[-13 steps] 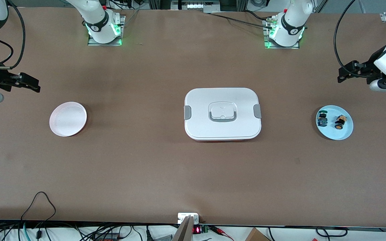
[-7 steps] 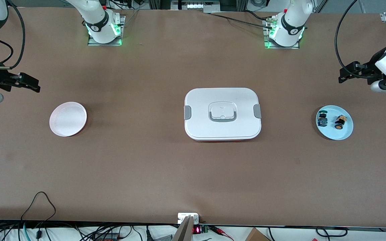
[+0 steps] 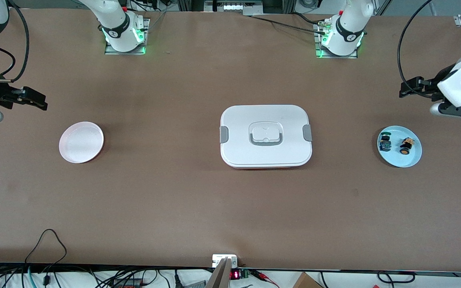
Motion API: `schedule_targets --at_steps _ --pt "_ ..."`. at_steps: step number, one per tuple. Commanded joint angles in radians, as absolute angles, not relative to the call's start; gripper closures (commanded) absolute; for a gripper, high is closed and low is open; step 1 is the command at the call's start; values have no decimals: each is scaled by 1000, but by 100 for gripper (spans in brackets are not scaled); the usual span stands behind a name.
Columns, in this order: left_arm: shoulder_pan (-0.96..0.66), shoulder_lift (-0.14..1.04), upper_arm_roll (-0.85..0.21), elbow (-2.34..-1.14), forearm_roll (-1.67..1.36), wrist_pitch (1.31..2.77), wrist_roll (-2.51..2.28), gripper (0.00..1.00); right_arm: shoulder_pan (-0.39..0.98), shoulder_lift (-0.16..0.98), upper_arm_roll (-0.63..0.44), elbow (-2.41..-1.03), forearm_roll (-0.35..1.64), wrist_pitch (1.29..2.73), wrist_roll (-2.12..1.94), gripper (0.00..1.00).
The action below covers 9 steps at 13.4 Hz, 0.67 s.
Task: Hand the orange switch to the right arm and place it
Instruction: 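Move the left gripper down over the orange switch on the blue plate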
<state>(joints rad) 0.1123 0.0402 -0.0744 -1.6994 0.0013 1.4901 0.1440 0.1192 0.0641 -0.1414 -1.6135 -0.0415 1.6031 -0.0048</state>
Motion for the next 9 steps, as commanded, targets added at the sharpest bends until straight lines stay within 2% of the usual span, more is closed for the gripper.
schedule_targets --at_steps 1,4,9 --pt "135 83 -74 -1692 25 1485 245 1 118 32 -140 -1634 -38 1608 8 0" --pt "184 147 -74 -1698 46 1488 614 1 118 -44 -141 -1760 -38 1727 8 0" --pt "273 265 -77 -1695 52 1506 1172 0 117 3 -140 -1642 -43 1620 -15 0"
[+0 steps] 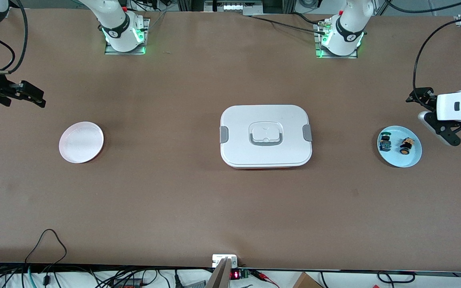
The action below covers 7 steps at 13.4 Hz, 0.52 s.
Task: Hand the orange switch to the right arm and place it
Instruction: 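Move the left gripper down over the orange switch on the blue plate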
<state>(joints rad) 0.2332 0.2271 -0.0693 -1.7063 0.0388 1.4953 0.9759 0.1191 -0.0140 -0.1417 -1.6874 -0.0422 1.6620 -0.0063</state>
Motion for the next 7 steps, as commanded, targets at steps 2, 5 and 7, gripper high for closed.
schedule_targets --at_steps 2,5,7 --pt "282 291 -75 -1700 52 1528 1355 0 117 8 -140 -1628 -43 1599 -14 0" --pt "311 310 -74 -1713 63 1601 1630 0 117 6 -140 -1625 -31 1571 -15 0" --pt "359 307 -74 -1759 72 1692 1757 0 117 0 -140 -1624 -34 1568 -15 0"
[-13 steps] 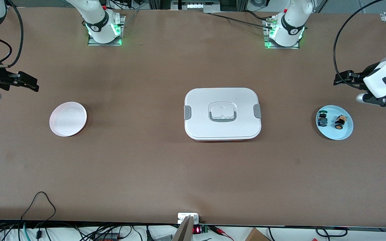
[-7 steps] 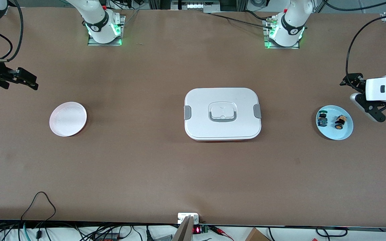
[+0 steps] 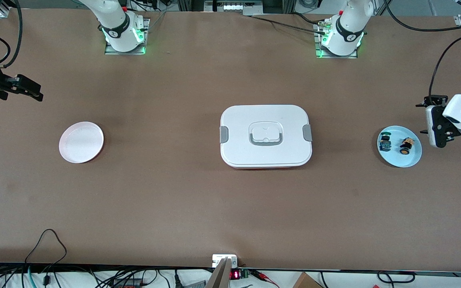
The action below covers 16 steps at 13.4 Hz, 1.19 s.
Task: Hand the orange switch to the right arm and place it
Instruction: 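Move the left gripper down over the orange switch on the blue plate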
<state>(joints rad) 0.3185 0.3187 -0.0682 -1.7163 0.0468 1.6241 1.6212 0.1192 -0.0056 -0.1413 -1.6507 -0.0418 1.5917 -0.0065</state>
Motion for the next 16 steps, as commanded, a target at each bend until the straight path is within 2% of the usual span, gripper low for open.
schedule_targets --at_steps 1,6,10,13,16 --pt "367 302 -74 -1791 92 1741 1822 0 115 0 -140 -1624 -32 1568 -17 0" --pt "423 259 -78 -2006 97 2073 2128 0 114 2 -140 -1618 -32 1568 -17 0" --pt "461 310 -78 -2071 94 2256 2350 0 110 8 -141 -1618 -31 1569 3 0" --pt "569 386 -124 -2079 86 2371 2449 0 107 9 -143 -1618 -31 1569 5 0" --pt "588 400 -155 -2082 86 2439 2494 0 107 9 -143 -1618 -31 1569 5 0"
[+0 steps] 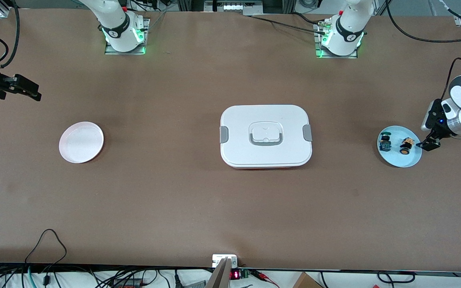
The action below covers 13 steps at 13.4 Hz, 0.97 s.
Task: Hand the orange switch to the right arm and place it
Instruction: 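Move the left gripper down over the orange switch on the blue plate, then close the left gripper on the orange switch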
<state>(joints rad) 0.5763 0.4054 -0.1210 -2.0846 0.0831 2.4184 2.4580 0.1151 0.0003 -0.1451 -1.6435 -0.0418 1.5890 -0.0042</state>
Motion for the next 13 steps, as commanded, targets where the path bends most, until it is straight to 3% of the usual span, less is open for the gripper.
schedule_targets --at_steps 1,13 --pt "592 397 -178 -2082 87 2439 2496 0 107 9 -143 -1620 -29 1569 5 0" --pt "632 452 -209 -2082 52 2480 2503 0 106 11 -144 -1621 -31 1568 3 0"
